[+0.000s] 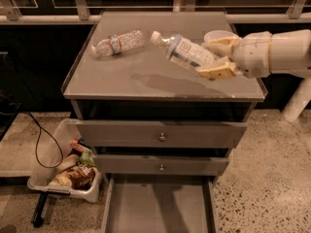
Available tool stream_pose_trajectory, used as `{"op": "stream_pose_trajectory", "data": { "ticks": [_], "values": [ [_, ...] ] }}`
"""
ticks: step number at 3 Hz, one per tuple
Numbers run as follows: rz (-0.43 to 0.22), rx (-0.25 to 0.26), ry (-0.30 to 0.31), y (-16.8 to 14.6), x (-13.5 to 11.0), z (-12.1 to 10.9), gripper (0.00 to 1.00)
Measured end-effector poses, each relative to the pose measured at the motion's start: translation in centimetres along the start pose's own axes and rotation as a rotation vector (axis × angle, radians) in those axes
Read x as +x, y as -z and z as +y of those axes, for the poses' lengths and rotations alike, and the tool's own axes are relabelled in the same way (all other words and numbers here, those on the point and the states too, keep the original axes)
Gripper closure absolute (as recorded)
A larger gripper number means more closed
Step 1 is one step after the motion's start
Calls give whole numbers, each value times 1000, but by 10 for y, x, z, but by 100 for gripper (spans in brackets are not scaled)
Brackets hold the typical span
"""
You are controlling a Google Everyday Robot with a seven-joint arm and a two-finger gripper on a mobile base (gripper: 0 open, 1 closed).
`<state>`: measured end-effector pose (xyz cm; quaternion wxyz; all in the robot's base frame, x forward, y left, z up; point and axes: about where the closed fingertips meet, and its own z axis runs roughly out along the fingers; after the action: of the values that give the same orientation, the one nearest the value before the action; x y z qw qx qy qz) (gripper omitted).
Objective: Pick blue plastic bottle from bottom drawer and place on counter
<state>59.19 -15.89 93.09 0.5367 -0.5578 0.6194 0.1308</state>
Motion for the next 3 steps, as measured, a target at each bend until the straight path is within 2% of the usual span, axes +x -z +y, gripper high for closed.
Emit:
{"op": "stream_pose_trajectory", "data": {
  "ticks": [1,2,3],
  "values": [
    [23,-40,-43,-31,-2,-19,100],
    [68,-86,-76,-60,7,-35,100],
    [121,-86,-103,-66,25,-51,100]
  ]
}}
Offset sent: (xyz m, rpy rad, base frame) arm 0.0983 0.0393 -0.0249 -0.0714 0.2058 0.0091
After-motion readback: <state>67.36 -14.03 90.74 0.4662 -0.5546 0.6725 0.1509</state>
